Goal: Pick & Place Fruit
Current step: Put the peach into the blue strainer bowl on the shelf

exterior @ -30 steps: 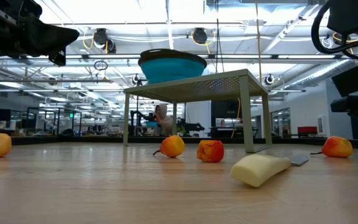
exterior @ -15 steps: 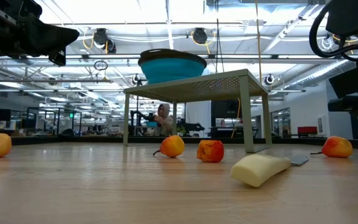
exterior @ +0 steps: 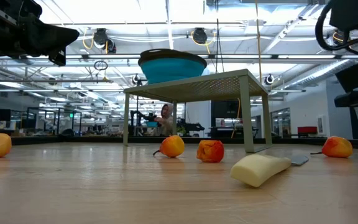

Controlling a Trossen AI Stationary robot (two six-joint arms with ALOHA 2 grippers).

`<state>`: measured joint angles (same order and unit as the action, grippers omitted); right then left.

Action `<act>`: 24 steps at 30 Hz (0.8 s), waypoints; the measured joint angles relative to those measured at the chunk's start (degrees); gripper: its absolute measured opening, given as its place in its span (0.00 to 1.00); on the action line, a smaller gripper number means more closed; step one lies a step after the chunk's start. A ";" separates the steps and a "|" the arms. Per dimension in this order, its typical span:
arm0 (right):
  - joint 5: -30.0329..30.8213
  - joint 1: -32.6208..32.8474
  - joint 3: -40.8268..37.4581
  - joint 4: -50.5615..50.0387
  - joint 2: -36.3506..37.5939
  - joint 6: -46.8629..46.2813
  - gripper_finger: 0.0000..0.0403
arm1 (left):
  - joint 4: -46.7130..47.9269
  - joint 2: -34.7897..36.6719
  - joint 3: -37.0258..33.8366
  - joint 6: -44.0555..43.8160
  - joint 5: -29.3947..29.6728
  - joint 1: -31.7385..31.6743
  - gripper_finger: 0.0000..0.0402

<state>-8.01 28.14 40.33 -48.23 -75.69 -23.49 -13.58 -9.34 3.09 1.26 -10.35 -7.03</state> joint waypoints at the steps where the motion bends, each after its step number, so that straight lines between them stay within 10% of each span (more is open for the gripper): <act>1: 0.10 0.00 0.31 -0.37 0.59 0.00 0.29 | 0.00 0.01 0.00 0.00 0.02 -0.01 0.06; 24: 0.46 -7.55 8.10 2.95 17.31 -2.87 0.29 | 0.00 0.00 0.00 0.00 0.46 0.01 0.06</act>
<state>-7.55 20.59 48.42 -45.28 -58.38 -26.35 -13.58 -9.34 3.09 1.26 -9.89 -7.03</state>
